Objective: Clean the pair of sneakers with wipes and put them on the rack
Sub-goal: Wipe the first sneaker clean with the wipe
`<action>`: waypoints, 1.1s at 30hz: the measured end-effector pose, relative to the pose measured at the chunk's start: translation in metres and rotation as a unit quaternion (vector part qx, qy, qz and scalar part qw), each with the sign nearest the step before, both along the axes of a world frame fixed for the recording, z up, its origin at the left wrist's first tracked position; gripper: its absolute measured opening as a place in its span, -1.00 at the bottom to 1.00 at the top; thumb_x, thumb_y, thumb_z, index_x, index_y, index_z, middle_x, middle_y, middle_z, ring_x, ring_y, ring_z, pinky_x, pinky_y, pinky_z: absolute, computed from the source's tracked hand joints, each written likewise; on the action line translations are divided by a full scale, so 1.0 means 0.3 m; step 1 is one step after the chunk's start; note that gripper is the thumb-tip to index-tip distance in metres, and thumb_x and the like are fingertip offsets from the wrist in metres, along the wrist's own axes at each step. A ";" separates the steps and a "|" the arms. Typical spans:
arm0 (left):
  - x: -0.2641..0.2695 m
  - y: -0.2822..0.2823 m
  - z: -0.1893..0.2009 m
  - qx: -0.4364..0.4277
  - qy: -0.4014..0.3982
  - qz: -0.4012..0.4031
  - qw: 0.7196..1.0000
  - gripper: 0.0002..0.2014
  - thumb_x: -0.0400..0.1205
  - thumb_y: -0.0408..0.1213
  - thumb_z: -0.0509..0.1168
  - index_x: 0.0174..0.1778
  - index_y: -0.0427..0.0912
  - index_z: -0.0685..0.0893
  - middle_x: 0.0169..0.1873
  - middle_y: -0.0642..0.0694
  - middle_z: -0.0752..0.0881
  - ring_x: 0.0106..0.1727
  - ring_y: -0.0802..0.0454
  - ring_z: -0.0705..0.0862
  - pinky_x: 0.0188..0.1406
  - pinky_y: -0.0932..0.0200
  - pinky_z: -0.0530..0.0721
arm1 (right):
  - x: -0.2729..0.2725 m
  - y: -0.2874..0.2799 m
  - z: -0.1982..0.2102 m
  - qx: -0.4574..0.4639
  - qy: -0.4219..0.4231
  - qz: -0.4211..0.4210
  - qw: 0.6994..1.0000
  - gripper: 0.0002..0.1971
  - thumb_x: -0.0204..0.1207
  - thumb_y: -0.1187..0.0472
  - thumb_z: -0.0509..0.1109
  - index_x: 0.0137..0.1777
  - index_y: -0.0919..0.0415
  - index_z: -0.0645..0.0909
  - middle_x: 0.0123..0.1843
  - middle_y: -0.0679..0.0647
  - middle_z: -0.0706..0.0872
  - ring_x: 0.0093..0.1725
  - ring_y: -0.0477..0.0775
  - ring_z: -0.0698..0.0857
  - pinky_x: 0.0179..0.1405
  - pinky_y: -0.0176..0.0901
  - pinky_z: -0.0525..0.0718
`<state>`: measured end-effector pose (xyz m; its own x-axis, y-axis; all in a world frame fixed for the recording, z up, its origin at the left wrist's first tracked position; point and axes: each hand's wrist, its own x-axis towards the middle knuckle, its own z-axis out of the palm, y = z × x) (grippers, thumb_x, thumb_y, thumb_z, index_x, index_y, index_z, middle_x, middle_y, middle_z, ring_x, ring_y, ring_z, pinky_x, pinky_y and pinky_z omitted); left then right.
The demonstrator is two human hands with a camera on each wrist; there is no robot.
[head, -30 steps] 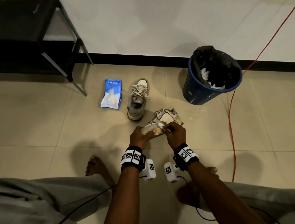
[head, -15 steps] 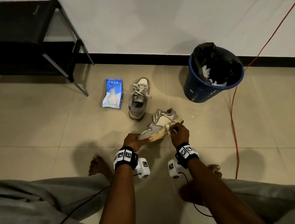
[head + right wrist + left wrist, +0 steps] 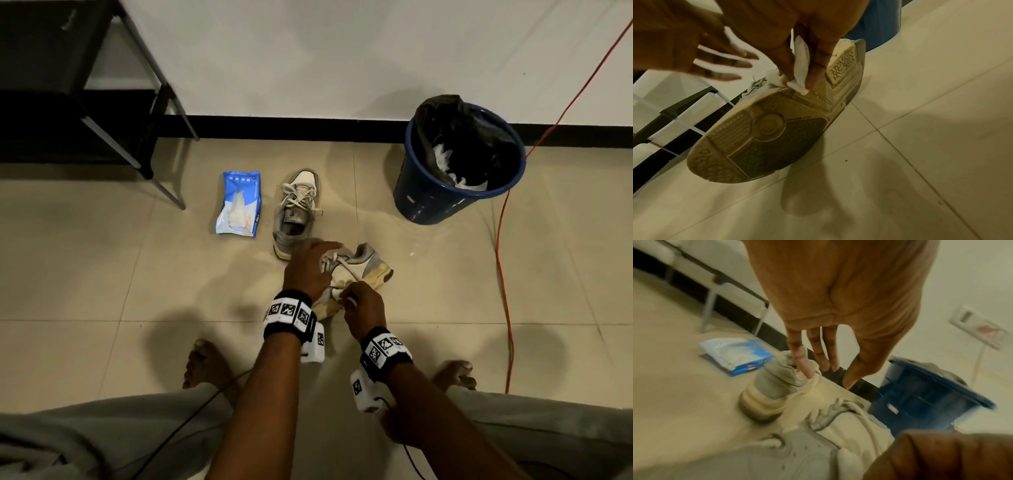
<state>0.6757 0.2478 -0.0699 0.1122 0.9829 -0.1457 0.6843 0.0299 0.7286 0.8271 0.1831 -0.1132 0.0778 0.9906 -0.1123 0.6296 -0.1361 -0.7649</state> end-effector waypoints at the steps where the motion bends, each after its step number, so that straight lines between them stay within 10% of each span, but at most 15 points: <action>1: 0.031 0.030 0.013 0.004 0.038 -0.059 0.998 -0.39 0.41 -0.50 0.43 0.33 0.16 0.70 0.42 -0.04 0.54 0.46 -0.04 0.45 0.38 0.06 0.51 | 0.003 -0.004 -0.006 -0.007 0.007 -0.005 1.000 -0.85 0.40 0.44 0.45 -0.15 0.18 0.66 -0.15 0.01 0.73 -0.10 0.10 0.71 -0.13 -0.15 0.63; 6: 0.091 0.120 -0.020 -0.028 0.173 -0.217 0.960 -0.67 0.46 -0.21 0.54 0.12 0.17 0.73 0.20 -0.01 0.64 0.27 -0.10 0.57 0.19 -0.10 0.61 | 0.030 -0.018 -0.018 -0.009 0.008 -0.003 1.000 -0.82 0.38 0.46 0.49 -0.17 0.16 0.69 -0.19 -0.12 0.69 -0.18 -0.11 0.63 -0.21 -0.65 0.43; 10: 0.029 0.138 -0.042 0.003 0.020 -0.048 0.999 -0.96 0.60 -0.19 0.41 -0.06 -0.01 0.70 -0.09 -0.01 0.75 -0.02 -0.04 0.69 -0.04 0.02 0.64 | 0.031 -0.016 -0.035 -0.017 0.024 -0.012 1.000 -0.81 0.35 0.43 0.52 -0.19 0.13 0.68 -0.21 -0.14 0.70 -0.19 -0.15 0.65 -0.22 -0.53 0.49; 15: -0.042 0.124 -0.058 -0.027 0.079 0.083 0.993 -0.96 0.60 -0.21 0.39 -0.08 -0.03 0.67 -0.11 -0.05 0.78 -0.03 -0.12 0.72 -0.20 0.15 0.52 | 0.019 -0.002 -0.048 -0.005 0.033 -0.015 0.999 -0.83 0.35 0.40 0.53 -0.21 0.13 0.68 -0.24 -0.13 0.70 -0.20 -0.12 0.65 -0.23 -0.47 0.51; 20: -0.005 0.040 -0.014 0.009 -0.035 0.057 0.998 -0.85 0.35 -0.21 0.50 -0.21 0.03 0.71 -0.24 0.12 0.76 -0.18 0.12 0.72 -0.21 0.05 0.73 | 0.031 -0.006 -0.046 -0.003 0.038 -0.015 0.999 -0.84 0.35 0.40 0.55 -0.21 0.15 0.69 -0.26 -0.11 0.69 -0.25 -0.30 0.60 -0.24 -0.63 0.44; 25: -0.027 -0.104 -0.067 -0.174 0.072 -0.038 0.981 -0.03 0.19 0.11 0.63 0.53 0.38 0.34 0.38 -0.02 0.54 0.36 -0.10 0.58 0.30 -0.06 0.63 | 0.021 0.005 -0.059 0.011 0.023 -0.011 1.000 -0.82 0.34 0.40 0.55 -0.21 0.11 0.70 -0.24 -0.09 0.71 -0.21 -0.12 0.66 -0.21 -0.55 0.48; 29: -0.018 -0.147 -0.107 -0.170 0.038 0.062 0.983 0.05 0.19 0.11 0.69 0.59 0.37 0.32 0.42 0.02 0.63 0.39 -0.10 0.61 0.36 -0.03 0.61 | 0.016 0.068 -0.015 0.012 -0.049 0.072 0.996 -0.85 0.34 0.38 0.53 -0.14 0.17 0.73 -0.14 0.08 0.75 -0.11 0.15 0.72 -0.13 -0.18 0.61; 33: -0.020 -0.147 -0.111 -0.178 0.020 0.094 0.979 0.05 0.07 0.03 0.75 0.54 0.18 0.50 0.30 -0.01 0.73 0.26 -0.10 0.70 0.20 0.11 0.67 | 0.052 0.202 0.028 0.040 -0.054 0.007 0.998 -0.80 0.37 0.34 0.54 -0.03 0.12 0.79 -0.04 0.10 0.76 -0.02 0.12 0.73 -0.03 -0.28 0.54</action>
